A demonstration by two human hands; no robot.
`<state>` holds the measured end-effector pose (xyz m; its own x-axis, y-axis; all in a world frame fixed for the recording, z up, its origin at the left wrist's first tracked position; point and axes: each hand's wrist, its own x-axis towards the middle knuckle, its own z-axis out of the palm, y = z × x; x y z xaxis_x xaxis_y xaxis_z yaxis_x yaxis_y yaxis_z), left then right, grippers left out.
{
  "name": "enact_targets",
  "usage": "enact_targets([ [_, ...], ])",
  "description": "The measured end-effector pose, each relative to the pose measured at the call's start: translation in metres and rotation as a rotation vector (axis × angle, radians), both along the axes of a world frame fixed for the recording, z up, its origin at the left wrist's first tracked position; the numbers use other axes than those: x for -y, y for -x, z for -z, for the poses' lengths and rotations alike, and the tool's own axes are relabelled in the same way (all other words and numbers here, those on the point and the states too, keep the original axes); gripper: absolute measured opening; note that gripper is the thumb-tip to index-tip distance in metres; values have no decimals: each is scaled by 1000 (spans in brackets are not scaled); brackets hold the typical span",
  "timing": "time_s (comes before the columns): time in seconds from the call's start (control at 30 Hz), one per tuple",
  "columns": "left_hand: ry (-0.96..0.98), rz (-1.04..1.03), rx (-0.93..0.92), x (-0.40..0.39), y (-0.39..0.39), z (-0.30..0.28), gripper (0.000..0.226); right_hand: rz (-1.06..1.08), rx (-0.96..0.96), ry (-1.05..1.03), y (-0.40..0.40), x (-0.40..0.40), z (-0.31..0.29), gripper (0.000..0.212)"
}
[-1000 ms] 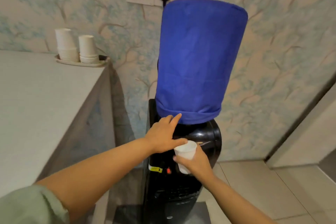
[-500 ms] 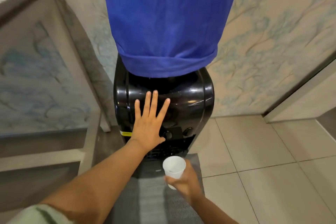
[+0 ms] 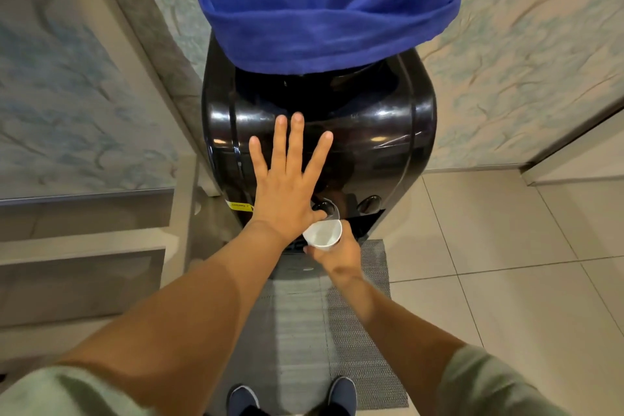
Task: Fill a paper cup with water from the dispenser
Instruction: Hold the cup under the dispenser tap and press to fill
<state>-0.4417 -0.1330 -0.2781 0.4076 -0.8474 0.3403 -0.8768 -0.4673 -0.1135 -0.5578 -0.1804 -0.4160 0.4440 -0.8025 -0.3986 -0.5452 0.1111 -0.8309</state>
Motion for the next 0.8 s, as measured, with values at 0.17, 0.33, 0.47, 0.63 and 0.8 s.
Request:
enact_targets([
  [0.17, 43, -9, 36, 1, 2, 5, 138, 2, 54, -20, -7, 2, 3, 64],
  [0.33, 81, -22, 57, 2, 4, 11, 132, -11, 67, -20, -8, 5, 5, 67],
  [0.47, 99, -25, 61, 4, 4, 12, 129, -9, 68, -20, -7, 7, 5, 76],
  [0.63, 109, -25, 66, 4, 3, 13, 128, -9, 91, -17, -6, 6, 4, 74],
  [0.8, 123, -26, 74, 5, 3, 15, 128, -2, 101, -23, -6, 5, 6, 71],
])
